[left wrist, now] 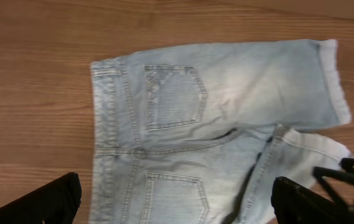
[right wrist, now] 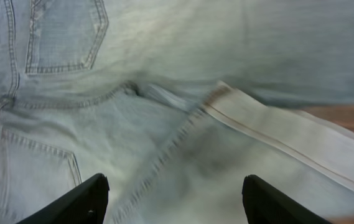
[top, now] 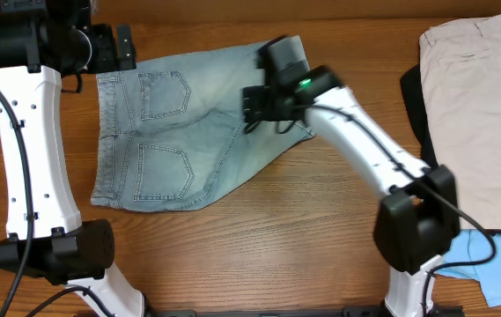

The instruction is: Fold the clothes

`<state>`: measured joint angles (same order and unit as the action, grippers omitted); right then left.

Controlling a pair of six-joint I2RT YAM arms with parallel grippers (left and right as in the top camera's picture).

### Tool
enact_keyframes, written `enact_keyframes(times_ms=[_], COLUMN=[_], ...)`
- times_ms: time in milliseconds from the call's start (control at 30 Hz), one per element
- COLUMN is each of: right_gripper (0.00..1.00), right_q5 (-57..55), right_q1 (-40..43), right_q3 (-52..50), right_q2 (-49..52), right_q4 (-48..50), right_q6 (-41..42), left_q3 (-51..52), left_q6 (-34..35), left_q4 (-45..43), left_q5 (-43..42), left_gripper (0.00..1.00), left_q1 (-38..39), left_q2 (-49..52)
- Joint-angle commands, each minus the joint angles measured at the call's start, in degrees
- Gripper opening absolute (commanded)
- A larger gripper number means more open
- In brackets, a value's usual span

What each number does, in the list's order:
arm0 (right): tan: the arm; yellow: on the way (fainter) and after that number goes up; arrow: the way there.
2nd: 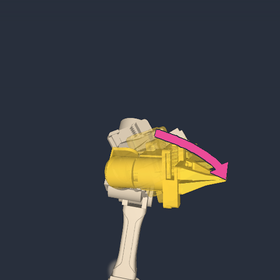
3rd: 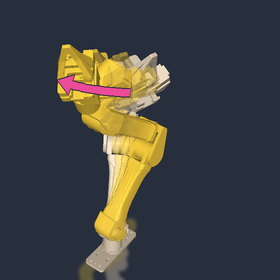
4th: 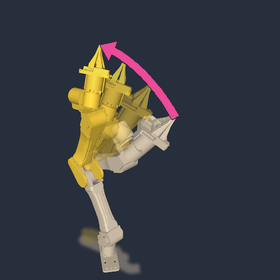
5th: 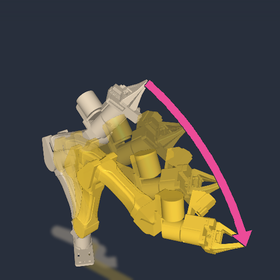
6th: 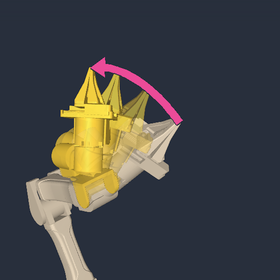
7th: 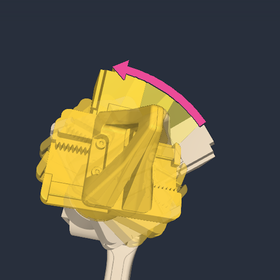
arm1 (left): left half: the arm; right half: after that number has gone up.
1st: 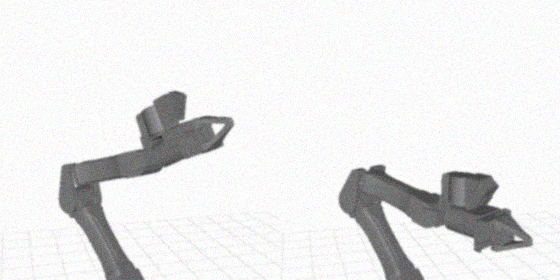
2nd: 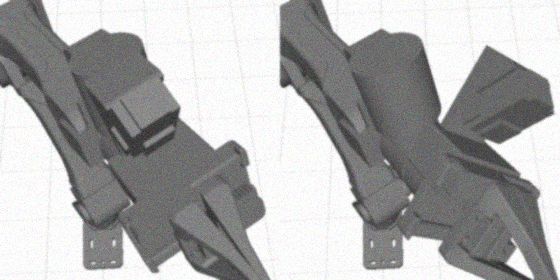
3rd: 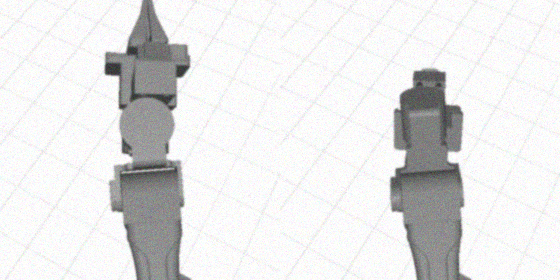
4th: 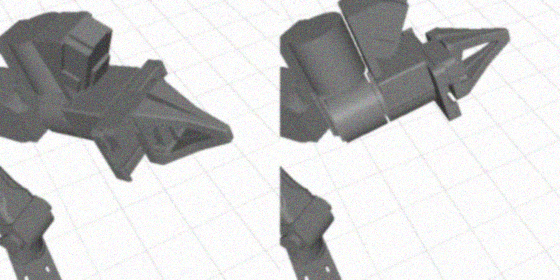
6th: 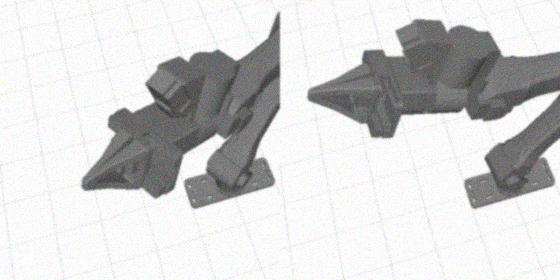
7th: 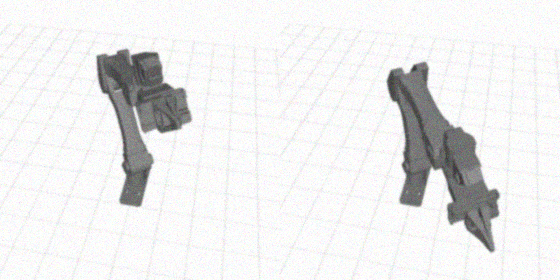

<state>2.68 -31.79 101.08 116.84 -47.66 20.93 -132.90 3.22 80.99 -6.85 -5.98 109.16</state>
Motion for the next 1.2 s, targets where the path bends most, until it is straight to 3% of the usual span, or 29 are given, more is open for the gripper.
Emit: enact_keyframes(times_ms=[0,400,500,567,633,700,1000,1167], right_gripper=[0.73,0.70,0.54,0.32,0.22,0.04,0.04,0.04], right_q5=[-6.71,-17.46,-18.51,-19.26,-19.78,-19.76,-12.85,-6.93], right_q1=[-2.38,-6.67,-6.67,-6.67,-6.40,-5.90,-2.84,-0.24], right_q3=[0.17,0.17,0.17,0.17,0.20,1.31,14.29,15.02], right_q2=[5.57,13.03,13.60,13.73,13.70,13.68,13.68,13.68], right_q4=[3.13,3.32,2.49,1.68,0.70,-2.01,-22.43,-32.20], right_q6=[3.37,3.37,3.39,3.39,3.37,4.37,4.87,4.83], left_q3=[-0.33,-0.33,-0.33,-0.33,-0.33,-0.33,-0.33,-0.33], left_q6=[1.53,1.53,1.53,1.53,1.53,1.51,1.51,1.49], left_q4=[0.17,0.15,0.15,0.15,0.24,0.28,0.85,1.09], left_q5=[3.43,3.45,3.45,3.45,3.45,3.48,4.13,4.50], left_gripper=[1.00,1.00,1.00,1.00,1.00,1.00,1.00,1.00], left_q1=[0.37,0.37,0.39,0.37,0.37,0.39,0.37,0.37], left_q2=[-0.04,0.15,0.24,0.24,0.24,0.24,0.24,0.24])
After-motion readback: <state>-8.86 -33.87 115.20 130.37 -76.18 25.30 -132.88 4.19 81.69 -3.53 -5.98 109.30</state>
